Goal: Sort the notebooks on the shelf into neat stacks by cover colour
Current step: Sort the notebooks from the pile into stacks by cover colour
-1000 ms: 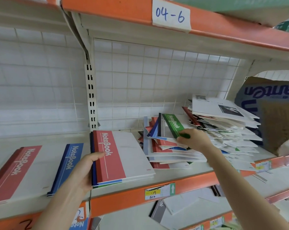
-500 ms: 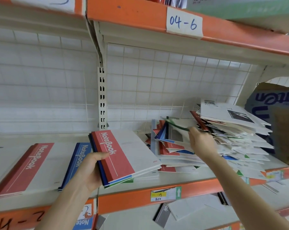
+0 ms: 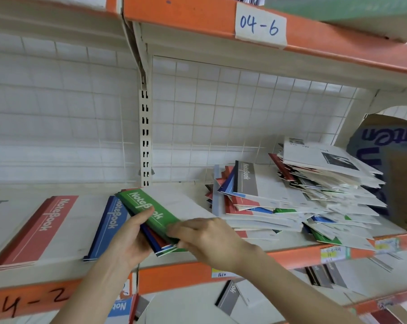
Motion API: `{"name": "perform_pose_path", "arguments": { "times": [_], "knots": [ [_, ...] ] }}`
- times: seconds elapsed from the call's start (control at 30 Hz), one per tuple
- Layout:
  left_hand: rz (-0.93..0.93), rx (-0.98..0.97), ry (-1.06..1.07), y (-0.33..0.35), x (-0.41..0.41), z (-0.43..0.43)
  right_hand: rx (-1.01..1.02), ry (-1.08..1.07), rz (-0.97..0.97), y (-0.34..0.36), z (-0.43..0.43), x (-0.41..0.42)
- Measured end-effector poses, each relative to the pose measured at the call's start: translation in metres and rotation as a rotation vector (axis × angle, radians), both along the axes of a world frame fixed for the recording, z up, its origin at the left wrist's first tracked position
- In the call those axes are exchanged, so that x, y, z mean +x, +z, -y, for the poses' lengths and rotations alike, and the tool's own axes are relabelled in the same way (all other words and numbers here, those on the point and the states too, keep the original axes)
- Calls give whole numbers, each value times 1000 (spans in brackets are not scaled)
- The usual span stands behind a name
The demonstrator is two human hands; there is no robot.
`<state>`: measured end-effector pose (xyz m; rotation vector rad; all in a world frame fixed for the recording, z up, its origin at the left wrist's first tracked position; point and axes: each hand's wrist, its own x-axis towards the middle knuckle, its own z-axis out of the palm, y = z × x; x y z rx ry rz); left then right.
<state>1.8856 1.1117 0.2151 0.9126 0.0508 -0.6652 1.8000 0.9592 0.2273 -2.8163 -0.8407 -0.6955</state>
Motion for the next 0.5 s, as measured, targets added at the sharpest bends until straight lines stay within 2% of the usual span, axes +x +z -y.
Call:
{"name": "perform_pose_path", "arguments": {
  "times": [0.07, 0.13, 0.27, 0.3, 0.4, 0.5],
  "knots": [
    [7, 42, -3, -2, 0, -3, 52, 5, -54, 0, 7, 2],
    [19, 72, 10, -2, 2, -7, 45, -122, 33, 3, 26, 7],
    [38, 79, 11, 0, 3, -11, 379, -602, -13, 10, 80, 21],
    [37, 79, 11, 1, 3, -11, 406, -712, -26, 9, 95, 25],
    [31, 90, 12, 1, 3, -11, 302, -988, -138, 8, 124, 31],
    [31, 118, 15, 0, 2, -9, 263, -1074, -314, 12, 133, 37]
  ]
}}
